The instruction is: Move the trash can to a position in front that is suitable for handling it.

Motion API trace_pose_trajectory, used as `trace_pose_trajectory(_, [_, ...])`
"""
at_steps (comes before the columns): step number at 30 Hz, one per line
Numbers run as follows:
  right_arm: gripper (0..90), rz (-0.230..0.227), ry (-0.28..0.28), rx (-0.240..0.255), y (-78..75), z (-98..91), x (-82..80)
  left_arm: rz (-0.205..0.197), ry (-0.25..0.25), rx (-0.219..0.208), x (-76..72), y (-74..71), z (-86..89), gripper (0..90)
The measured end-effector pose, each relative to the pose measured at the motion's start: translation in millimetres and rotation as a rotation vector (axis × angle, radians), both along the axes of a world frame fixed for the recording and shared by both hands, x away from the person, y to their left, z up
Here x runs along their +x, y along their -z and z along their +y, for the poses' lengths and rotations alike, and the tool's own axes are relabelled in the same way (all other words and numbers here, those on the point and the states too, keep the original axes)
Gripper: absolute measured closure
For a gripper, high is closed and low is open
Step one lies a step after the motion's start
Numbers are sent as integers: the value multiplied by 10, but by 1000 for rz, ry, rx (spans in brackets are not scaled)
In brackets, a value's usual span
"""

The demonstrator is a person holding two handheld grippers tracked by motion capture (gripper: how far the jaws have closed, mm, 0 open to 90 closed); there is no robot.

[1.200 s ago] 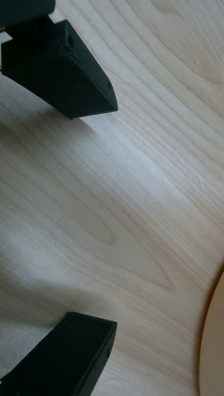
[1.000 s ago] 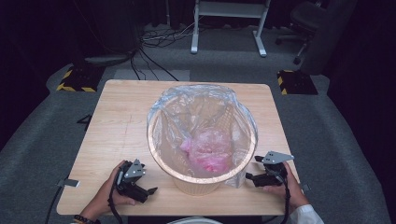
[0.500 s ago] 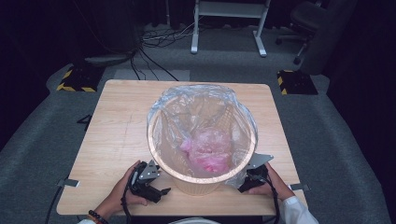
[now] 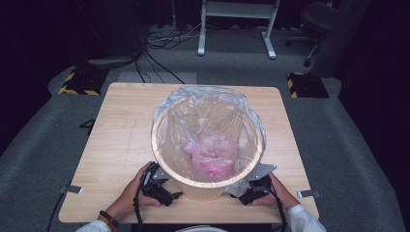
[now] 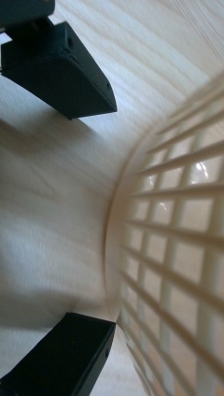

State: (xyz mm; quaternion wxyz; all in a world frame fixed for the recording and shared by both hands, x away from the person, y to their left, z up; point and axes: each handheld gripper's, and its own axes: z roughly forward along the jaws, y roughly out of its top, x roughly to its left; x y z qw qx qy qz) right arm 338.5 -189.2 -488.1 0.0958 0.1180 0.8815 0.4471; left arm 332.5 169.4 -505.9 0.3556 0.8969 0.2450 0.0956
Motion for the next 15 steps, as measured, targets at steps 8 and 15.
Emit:
trace_pose_trajectory(8, [131,-6,-24,10,11,57,-106,-6,-152,2,220,-2,73,5])
trace_pose_trajectory(15, [217,-19,-107,-1,48,266,-205,-29,-241,-31,467,-18,168,150])
